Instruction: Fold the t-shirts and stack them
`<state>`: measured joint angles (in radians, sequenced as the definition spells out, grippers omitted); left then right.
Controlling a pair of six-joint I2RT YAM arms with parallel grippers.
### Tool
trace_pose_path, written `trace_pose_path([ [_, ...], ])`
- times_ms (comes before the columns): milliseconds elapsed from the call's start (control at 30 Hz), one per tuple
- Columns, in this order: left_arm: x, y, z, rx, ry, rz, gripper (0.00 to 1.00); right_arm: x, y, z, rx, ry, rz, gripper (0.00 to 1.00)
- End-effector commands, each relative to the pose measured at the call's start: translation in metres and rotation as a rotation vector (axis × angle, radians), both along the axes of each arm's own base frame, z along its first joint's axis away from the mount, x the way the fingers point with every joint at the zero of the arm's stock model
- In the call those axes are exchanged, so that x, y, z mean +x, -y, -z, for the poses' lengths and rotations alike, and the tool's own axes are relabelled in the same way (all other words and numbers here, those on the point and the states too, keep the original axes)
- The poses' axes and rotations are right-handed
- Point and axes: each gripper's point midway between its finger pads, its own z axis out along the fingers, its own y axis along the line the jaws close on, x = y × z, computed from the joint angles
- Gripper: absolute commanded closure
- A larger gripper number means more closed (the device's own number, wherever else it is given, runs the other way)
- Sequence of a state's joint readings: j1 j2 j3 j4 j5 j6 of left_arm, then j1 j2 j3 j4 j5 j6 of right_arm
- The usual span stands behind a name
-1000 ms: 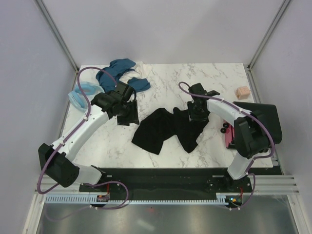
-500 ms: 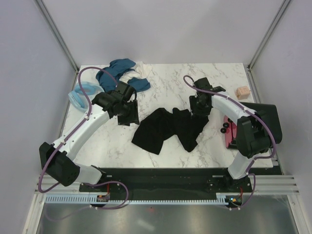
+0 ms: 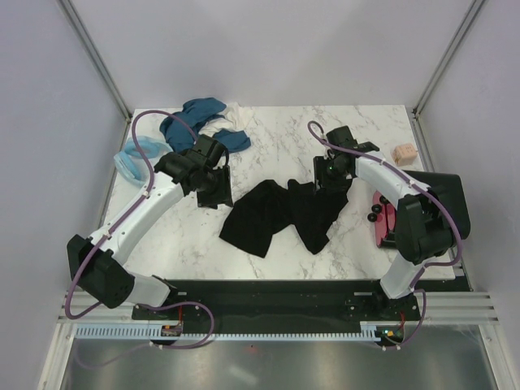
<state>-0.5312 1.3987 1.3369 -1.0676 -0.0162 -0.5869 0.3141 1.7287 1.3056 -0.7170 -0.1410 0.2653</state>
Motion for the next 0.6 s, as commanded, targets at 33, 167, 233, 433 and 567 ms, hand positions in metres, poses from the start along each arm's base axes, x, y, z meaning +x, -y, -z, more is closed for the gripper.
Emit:
trace_pose_path([
  [33,0.007,0.004,-0.013,-0.025,0.03,0.009,0.46,0.013,0.007,-0.016,0.007,0.069,0.016,0.45],
  [167,0.004,0.007,-0.011,-0.04,0.012,0.012,0.46,0.014,0.013,-0.015,0.012,0.065,0.031,0.46],
  [233,0.004,0.008,-0.012,-0.046,0.013,0.009,0.46,0.014,0.013,-0.012,0.025,0.055,0.031,0.46],
  [433,0.004,0.009,-0.012,-0.052,0.007,-0.001,0.46,0.012,0.003,-0.004,0.078,0.021,0.014,0.46],
  [567,0.001,0.01,-0.011,-0.065,-0.001,-0.007,0.46,0.013,0.0,-0.006,0.097,0.021,0.009,0.46],
])
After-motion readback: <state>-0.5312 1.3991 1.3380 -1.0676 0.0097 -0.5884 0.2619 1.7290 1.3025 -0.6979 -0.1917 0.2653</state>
